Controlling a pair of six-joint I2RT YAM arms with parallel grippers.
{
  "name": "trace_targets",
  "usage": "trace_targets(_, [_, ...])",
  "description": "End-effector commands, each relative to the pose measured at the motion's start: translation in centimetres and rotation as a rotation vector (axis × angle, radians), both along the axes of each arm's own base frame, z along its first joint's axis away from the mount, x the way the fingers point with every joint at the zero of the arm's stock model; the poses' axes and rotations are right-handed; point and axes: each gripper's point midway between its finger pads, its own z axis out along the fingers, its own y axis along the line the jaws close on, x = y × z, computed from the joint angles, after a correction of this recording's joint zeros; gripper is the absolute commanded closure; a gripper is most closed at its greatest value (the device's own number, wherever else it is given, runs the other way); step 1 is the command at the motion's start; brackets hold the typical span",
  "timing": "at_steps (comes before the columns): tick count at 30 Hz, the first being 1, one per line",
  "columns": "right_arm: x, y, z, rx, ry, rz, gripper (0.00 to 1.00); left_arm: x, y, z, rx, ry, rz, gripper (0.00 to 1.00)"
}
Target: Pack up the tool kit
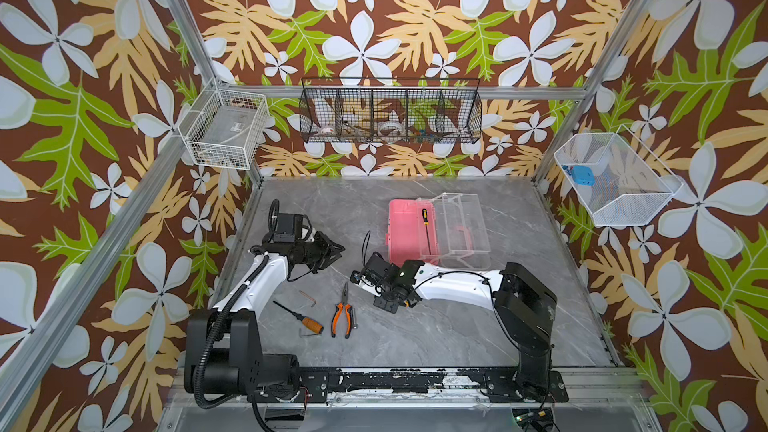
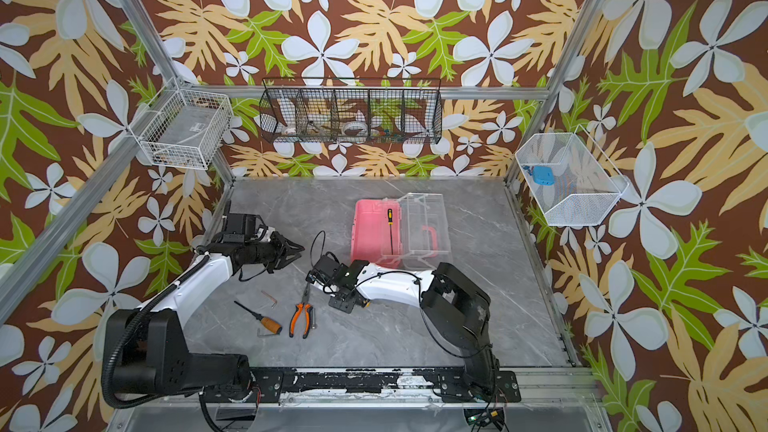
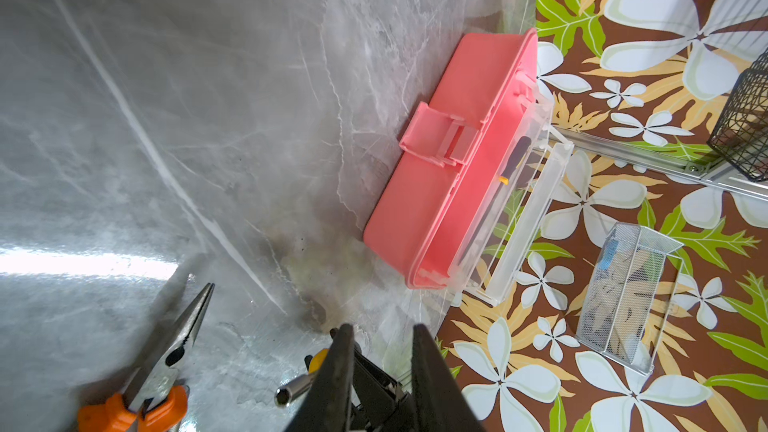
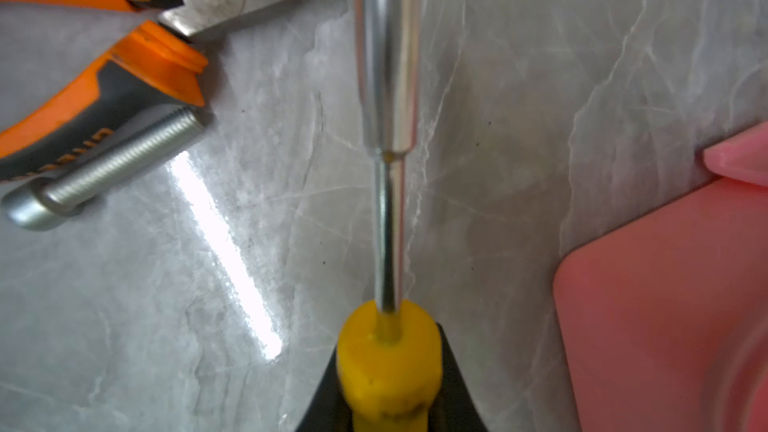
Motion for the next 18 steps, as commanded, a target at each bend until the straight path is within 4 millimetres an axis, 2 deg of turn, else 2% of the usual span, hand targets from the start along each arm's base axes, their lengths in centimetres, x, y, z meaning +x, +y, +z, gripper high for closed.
trace_targets(1, [0.2,0.1,-0.1,-0.011,-0.011,0.008,0.78,-0.1,-0.2,-0.2,-0.01,-0.011,-0.015,0.73])
trace_targets(4, [0.1,-0.1,-0.7,-0.018,-0.004,0.009,0.66,-0.5,-0.2,-0.9,-0.01,0.0,-0.017,0.74])
trace_targets(12, [0.0,-0.5,-1.9,-0.032,0.0,0.0,0.62,-1.3,-0.3,-2.4,-0.028,0.03,-0.005,0.74])
trace_targets(15, [0.0,-0.4,-1.4,-0.015,-0.002,-0.007,0.56,-1.2,-0.2,-2.6,-0.025,0.033,-0.005,0.73])
trace_targets(18, [-0.2,0.4,0.2,0.044,0.009,-0.01,0.53,-0.6,-0.3,-2.4,-0.018,0.02,-0.004,0.73])
